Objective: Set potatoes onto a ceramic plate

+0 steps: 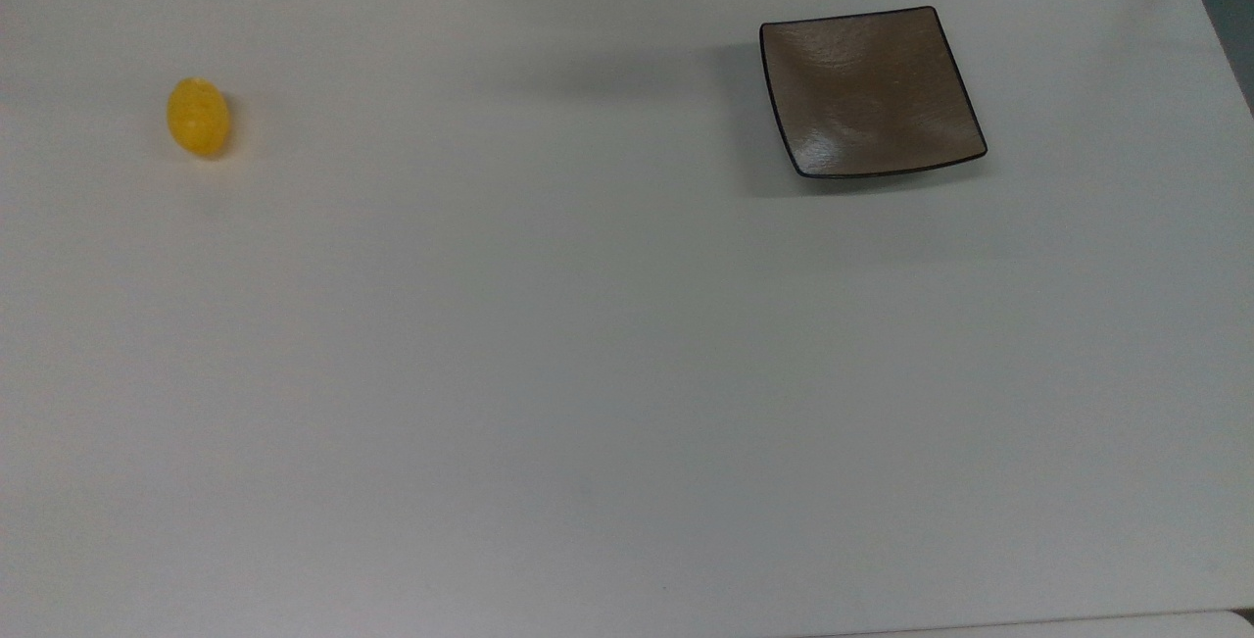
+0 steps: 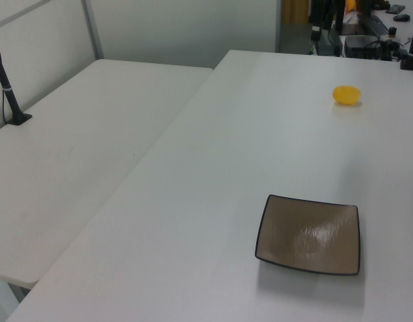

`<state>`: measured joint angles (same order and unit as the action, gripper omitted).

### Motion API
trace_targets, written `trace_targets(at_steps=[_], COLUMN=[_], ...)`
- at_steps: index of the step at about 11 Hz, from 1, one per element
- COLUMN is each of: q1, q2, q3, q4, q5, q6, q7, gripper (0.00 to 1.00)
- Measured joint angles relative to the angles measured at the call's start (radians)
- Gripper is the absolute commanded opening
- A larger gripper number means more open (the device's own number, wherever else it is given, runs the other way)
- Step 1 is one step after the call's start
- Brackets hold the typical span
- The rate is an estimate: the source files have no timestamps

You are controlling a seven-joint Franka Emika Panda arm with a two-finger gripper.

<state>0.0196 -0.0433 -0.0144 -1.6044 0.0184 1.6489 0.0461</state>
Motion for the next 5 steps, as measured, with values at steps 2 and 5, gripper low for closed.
trace_targets(at_steps=[2, 5], q1=[0.009, 0.009], q2=[0.008, 0.008], q3=[0.0, 0.0], q4=[0.0, 0.0], q5=[0.0, 0.0], q6=[0.017, 0.017], q7=[0.0, 0.0], gripper=[1.0, 1.0])
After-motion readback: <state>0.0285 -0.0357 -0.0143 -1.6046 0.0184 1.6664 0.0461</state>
